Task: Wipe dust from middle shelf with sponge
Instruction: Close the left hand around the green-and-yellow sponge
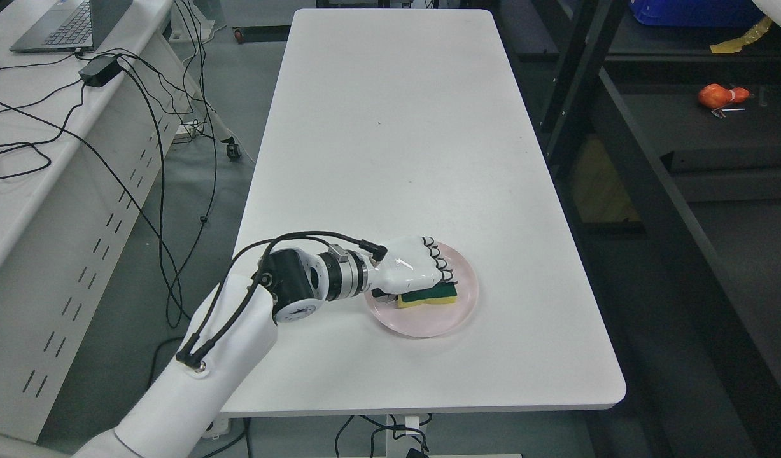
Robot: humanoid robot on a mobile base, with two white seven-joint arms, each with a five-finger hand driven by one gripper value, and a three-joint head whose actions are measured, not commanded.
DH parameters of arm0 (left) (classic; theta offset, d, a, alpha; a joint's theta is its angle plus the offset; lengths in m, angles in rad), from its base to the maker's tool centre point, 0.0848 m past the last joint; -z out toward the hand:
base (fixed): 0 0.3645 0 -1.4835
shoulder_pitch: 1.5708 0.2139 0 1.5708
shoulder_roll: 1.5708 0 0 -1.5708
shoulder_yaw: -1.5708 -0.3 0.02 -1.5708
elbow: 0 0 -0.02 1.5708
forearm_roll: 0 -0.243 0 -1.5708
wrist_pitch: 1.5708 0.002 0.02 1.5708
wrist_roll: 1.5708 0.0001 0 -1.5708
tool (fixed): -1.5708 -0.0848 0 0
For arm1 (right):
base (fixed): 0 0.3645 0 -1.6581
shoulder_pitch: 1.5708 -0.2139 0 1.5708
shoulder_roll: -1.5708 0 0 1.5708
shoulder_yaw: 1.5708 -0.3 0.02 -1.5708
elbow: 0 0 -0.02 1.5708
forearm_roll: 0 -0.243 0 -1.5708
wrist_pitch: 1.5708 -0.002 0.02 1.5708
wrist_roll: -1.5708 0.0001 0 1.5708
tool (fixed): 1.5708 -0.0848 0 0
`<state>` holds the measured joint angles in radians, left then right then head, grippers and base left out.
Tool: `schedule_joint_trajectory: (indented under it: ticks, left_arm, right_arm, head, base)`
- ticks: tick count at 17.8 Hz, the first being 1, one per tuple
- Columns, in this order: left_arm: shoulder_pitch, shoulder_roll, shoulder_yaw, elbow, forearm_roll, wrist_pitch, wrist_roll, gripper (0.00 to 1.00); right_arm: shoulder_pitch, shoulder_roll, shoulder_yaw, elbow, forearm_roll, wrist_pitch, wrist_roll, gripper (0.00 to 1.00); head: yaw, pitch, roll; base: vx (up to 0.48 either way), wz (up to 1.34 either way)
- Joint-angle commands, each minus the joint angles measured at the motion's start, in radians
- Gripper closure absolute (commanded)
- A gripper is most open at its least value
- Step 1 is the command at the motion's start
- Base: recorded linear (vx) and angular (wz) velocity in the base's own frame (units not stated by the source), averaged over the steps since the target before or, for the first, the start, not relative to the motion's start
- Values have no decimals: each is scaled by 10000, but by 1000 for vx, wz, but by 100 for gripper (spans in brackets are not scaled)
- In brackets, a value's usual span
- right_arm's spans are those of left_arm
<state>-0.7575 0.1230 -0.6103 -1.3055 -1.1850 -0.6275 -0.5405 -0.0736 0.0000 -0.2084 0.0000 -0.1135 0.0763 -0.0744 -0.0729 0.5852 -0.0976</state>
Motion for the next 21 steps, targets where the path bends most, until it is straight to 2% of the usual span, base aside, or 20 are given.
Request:
schedule_joint_trajectory:
  ticks: [1,4,8,11,14,18,21]
  left_arm:
    - [395,-248,43,108,-8,-14,-10,23]
    - [427,-310,763,77,23,-30,-10,37]
    - [457,-447,2325,77,237,-152,5,64]
    - [687,-602,3646,16,1491,-229,6,83]
    - [917,-617,4688,0,3452,-519,21,100]
    - [1714,-1056,5978,-259,5663,-566,251,100]
    - [2433,-1056,6103,-933,8511,-475,388,100]
  right_arm:
    - [0,-175,-2,-175,0,4,8,0]
    - [0,-175,-2,-175,0,4,8,0]
    - [0,-175,-2,-175,0,4,8,0]
    - [0,-175,-2,-175,0,4,8,0]
    - [0,-175,13,-175,0,4,8,0]
    - [0,-175,-2,-175,0,4,8,0]
    - [0,-175,-2,-175,0,4,8,0]
  head:
    - [0,0,0]
    - [0,0,0]
    - [0,0,0]
    - [0,0,0]
    - [0,0,0]
    - [0,0,0]
    - [0,0,0]
  base:
    - [0,0]
    - [0,0]
    - [0,0]
    - [0,0]
    - [0,0]
    - [-7,-10]
    - [-32,-68]
